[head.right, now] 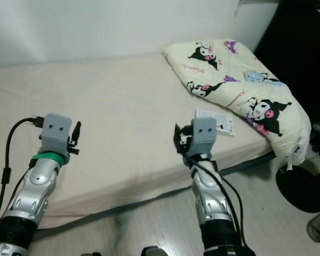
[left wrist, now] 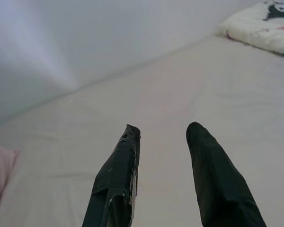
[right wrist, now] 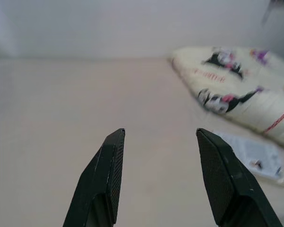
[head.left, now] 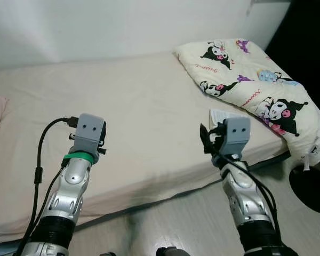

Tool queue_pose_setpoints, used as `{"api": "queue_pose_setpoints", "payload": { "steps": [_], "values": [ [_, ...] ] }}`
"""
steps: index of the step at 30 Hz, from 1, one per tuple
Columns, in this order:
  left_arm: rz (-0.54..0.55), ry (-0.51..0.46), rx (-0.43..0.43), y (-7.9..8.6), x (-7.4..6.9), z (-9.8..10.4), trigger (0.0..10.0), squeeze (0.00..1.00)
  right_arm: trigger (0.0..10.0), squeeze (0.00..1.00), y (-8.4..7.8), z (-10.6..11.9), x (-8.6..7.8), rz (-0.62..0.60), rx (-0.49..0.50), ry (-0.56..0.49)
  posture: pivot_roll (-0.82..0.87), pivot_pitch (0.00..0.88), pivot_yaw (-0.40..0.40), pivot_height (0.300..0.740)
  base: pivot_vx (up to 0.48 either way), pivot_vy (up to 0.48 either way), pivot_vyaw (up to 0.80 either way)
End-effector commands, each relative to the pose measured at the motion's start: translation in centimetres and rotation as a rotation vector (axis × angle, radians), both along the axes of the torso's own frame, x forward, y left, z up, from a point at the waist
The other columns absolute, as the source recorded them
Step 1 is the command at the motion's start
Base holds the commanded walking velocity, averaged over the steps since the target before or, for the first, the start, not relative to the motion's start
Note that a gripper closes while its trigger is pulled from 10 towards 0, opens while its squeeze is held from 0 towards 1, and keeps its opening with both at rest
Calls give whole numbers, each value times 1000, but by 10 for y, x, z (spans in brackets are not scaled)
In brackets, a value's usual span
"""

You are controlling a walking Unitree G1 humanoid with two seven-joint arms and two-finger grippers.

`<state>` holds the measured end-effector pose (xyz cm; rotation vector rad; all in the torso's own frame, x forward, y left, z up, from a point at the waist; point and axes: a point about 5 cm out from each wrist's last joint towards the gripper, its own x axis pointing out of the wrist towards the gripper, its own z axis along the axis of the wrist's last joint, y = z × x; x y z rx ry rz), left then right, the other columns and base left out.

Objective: Clean up the room

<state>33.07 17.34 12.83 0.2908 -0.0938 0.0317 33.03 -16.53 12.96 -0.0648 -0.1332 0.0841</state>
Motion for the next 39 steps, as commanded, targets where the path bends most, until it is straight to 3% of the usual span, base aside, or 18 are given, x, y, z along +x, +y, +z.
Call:
{"api": "queue_pose_setpoints", "payload": {
  "steps": [1,4,7,13,24,39],
  "values": [
    [15,-4,27,4,-2,-1,10000,0,10000,0,-13,0,-2,-46,1,-14,-71,9,6,740,0,0,0],
    [28,-32,20,10,-1,10,10000,0,10000,0,-24,11,-3,-80,29,-64,-74,17,10,740,0,0,0],
    [35,-49,6,16,3,18,10000,0,10000,0,-24,16,-3,-98,43,-92,-81,32,23,740,0,0,0],
    [35,-24,36,14,6,12,10000,0,10000,0,-9,10,-9,-67,74,-97,-87,29,20,740,0,0,0],
    [13,-3,41,1,-2,3,10000,0,10000,0,-7,2,-7,-43,68,-41,-52,53,1,740,0,0,0],
    [-63,-15,13,-14,1,9,10000,0,10000,0,-12,4,-8,-87,77,-47,-82,65,23,740,0,0,798]
  ]
}}
